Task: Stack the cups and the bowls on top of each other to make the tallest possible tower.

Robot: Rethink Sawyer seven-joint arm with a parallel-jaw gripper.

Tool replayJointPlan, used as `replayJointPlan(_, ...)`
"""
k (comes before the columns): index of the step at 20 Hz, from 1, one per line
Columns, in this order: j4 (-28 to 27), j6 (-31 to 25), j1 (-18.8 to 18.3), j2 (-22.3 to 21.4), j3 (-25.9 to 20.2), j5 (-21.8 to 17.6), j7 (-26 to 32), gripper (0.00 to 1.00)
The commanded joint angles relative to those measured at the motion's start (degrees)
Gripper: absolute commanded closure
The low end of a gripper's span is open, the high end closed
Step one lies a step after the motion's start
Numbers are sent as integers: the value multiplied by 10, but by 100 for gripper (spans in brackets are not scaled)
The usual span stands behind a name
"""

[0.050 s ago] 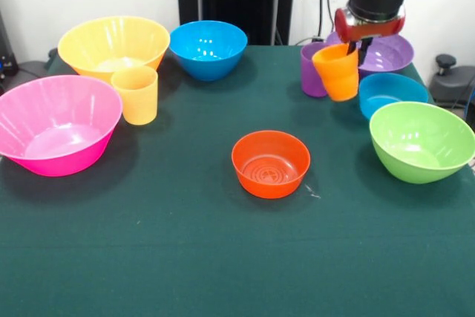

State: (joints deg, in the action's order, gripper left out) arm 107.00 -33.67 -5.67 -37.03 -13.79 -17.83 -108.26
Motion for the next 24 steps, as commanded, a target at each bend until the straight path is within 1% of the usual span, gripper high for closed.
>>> replayJointPlan(1, -15, -85, 9, -16, 7, 26, -54, 100)
replayJointPlan(4, -17, -84, 5, -17, 11, 19, -48, 100)
replayJointPlan(9, -41, -68, 25, -13, 40, -15, -57, 100)
replayJointPlan(12, -50, -59, 21, -10, 45, -21, -44, 100)
replayJointPlan(13, -58, -50, 20, -9, 48, -31, -34, 100)
replayJointPlan(16, -75, -25, 6, -7, 47, -68, 13, 100)
replayJointPlan(18, -83, -19, -3, -6, 43, -85, 33, 100)
replayJointPlan(22, -92, -35, -11, -10, 31, -100, 44, 100)
replayJointPlan(24, -93, -27, -13, -13, 23, -108, 45, 100)
